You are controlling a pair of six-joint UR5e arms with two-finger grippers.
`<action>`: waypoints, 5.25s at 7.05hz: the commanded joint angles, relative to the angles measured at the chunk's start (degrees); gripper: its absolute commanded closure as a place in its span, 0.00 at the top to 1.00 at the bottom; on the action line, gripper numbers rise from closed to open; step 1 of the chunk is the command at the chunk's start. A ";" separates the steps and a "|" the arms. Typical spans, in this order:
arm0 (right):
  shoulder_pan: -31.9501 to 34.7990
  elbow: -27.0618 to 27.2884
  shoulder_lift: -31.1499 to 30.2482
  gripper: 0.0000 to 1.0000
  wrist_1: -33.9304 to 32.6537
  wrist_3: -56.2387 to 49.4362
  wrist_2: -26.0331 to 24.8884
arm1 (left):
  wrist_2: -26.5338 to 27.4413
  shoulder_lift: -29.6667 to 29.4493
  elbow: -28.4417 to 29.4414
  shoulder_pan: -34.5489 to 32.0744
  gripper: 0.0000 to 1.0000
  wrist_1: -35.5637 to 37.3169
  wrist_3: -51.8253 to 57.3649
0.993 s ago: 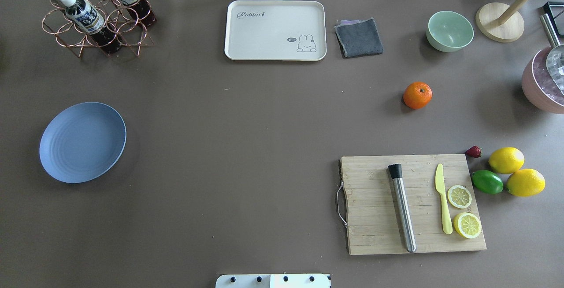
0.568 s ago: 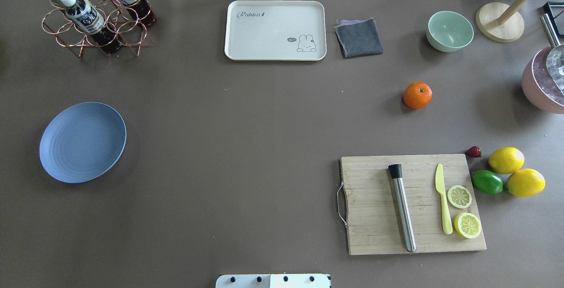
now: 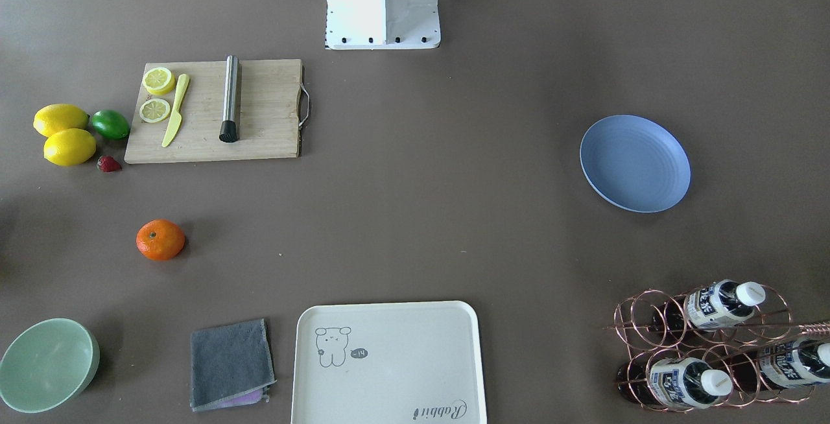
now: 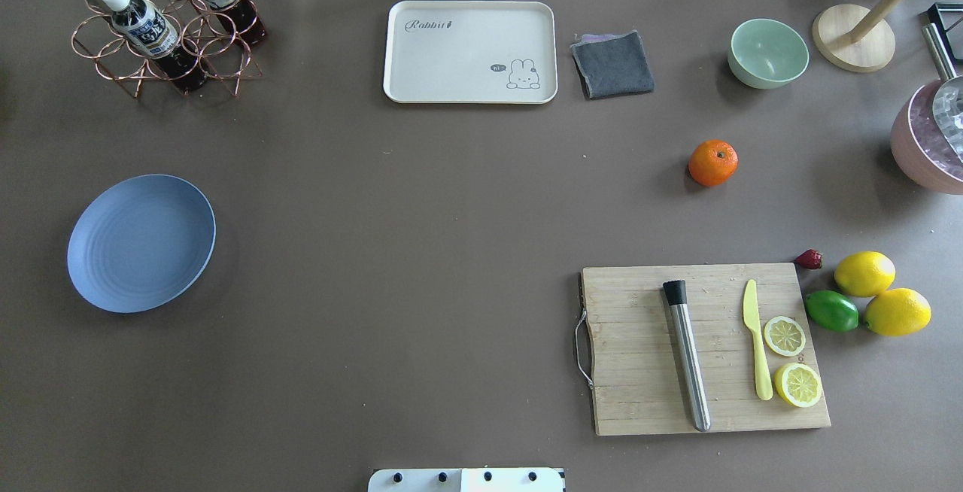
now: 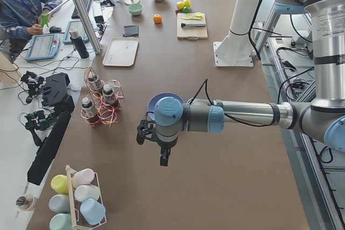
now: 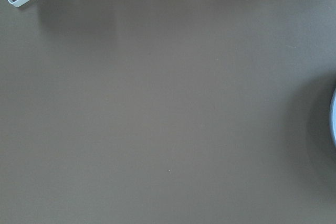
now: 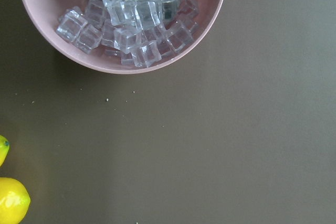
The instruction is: Pick orange to plate
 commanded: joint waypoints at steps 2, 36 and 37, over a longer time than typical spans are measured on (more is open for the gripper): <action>0.00 0.26 0.28 1.00 0.07 0.00 -0.03 | 0.29 -0.38 0.58 -0.07 0.98 -8.72 0.12; -24.52 2.19 8.45 0.99 25.29 40.96 -5.22 | 2.31 -12.73 13.88 37.63 0.00 -64.31 -77.49; -24.52 2.19 8.45 0.99 25.29 40.96 -5.13 | 2.66 -16.16 13.59 38.85 0.00 -64.13 -81.31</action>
